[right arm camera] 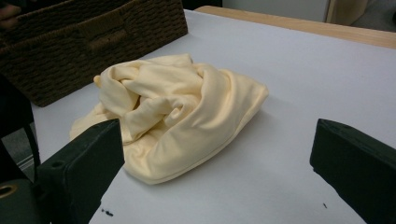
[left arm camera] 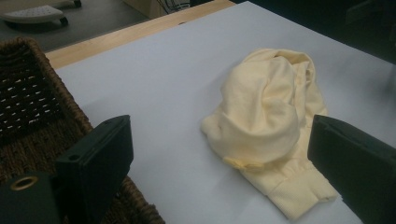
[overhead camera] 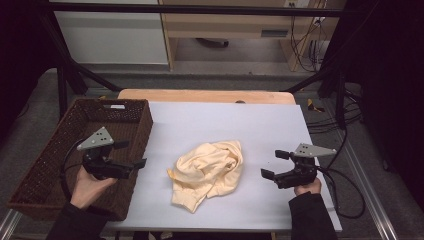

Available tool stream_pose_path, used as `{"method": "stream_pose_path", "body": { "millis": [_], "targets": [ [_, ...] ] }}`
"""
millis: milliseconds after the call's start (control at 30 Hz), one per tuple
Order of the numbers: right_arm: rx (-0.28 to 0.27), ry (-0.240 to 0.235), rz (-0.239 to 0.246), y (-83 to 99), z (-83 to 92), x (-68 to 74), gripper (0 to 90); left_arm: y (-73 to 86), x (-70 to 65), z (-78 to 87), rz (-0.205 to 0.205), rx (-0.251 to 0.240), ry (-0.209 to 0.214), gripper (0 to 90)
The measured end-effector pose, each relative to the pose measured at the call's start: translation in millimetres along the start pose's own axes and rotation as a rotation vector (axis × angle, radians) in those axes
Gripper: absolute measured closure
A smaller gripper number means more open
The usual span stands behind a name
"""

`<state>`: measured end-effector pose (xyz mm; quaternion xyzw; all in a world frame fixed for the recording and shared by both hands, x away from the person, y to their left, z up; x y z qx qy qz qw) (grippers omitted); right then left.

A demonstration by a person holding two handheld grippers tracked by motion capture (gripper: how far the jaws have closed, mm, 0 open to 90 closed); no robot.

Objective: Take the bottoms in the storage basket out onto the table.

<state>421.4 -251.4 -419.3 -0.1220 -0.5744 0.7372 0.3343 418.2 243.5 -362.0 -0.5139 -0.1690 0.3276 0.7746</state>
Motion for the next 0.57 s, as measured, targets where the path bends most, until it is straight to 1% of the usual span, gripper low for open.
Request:
{"method": "stream_pose_path", "body": {
  "millis": [200,333,500,567],
  "targets": [
    [0.001,0.001,-0.002,0.4,0.2,-0.2,3.5,9.5,6.2,2.5,0.003,-0.003,-0.019,7.0],
    [0.000,0.001,-0.005,0.7,0.4,-0.5,3.5,13.4,9.7,3.2,0.011,-0.004,-0.022,7.0],
    [0.002,0.001,-0.002,1.3,-0.6,-0.8,3.5,16.4,10.8,0.9,0.014,0.020,-0.028,7.0],
    [0.002,0.001,-0.003,1.2,-0.6,-0.7,3.5,16.8,10.7,0.1,0.016,0.022,-0.026,7.0]
  ]
}}
Point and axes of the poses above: each handheld gripper's, and its own axes: z roughly backward along the jaws, y roughly out of its underside, x roughly to its left, the point moved 3 cm from there along -z, roughly forward along the jaws, and after that the axes turned 6 degrees about -x, right-handed, at the moved point
